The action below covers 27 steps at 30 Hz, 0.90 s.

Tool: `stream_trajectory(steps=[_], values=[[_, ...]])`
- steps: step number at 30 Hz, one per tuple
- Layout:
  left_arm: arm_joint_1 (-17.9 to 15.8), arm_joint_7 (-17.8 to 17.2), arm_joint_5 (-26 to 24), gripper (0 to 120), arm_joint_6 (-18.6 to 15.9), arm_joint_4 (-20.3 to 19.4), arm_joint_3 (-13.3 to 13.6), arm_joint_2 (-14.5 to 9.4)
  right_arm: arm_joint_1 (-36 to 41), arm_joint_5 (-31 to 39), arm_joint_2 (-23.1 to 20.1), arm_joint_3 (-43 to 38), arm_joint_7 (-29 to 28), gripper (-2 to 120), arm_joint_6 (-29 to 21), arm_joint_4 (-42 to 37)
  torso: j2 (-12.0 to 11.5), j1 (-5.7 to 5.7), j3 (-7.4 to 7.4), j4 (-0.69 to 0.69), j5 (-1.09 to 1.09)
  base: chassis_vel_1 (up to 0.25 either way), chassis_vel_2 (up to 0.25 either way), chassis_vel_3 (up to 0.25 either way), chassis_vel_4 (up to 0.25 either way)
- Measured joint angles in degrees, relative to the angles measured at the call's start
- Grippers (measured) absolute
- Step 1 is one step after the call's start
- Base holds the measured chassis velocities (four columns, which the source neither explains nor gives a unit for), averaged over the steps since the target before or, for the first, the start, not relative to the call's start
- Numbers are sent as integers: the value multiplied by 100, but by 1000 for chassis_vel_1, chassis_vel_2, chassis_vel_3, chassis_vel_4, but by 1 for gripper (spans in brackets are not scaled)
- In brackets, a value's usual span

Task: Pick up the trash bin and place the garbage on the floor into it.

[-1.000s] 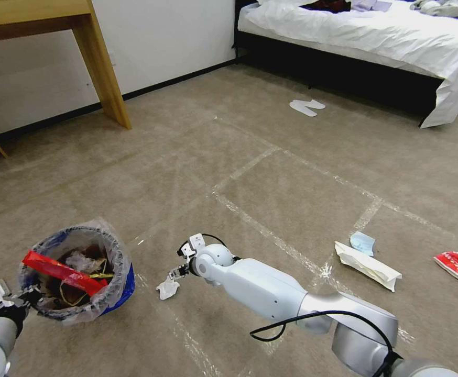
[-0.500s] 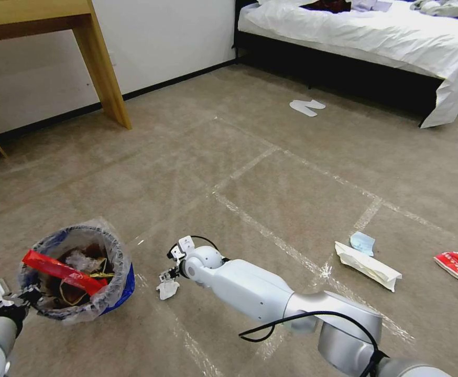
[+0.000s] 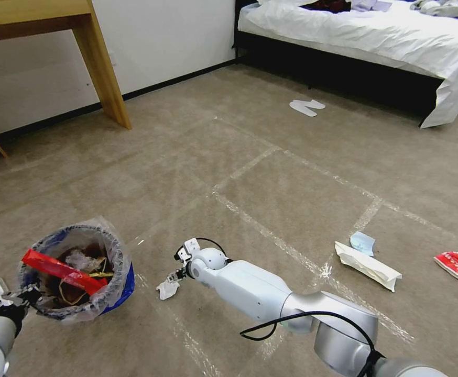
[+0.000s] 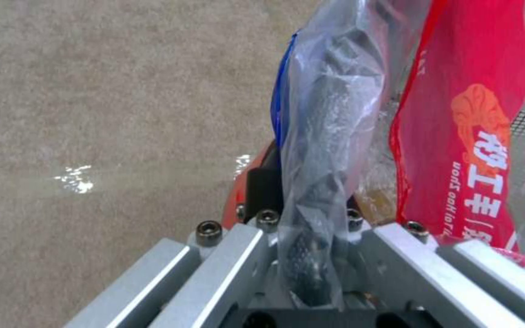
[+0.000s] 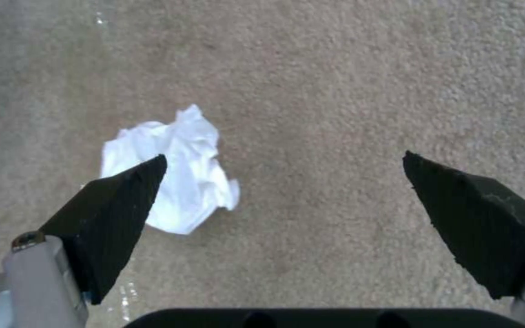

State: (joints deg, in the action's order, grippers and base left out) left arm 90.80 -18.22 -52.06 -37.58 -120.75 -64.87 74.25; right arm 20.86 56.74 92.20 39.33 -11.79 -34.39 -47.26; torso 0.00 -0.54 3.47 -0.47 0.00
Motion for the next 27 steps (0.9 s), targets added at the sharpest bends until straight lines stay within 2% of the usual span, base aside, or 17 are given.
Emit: stream_trajectory(steps=[27], values=[[-15, -2, 18, 1, 7, 11, 11, 25, 6, -338, -6, 6, 592, 96, 259, 344, 0, 0, 0, 0, 0, 0, 0, 0, 0]])
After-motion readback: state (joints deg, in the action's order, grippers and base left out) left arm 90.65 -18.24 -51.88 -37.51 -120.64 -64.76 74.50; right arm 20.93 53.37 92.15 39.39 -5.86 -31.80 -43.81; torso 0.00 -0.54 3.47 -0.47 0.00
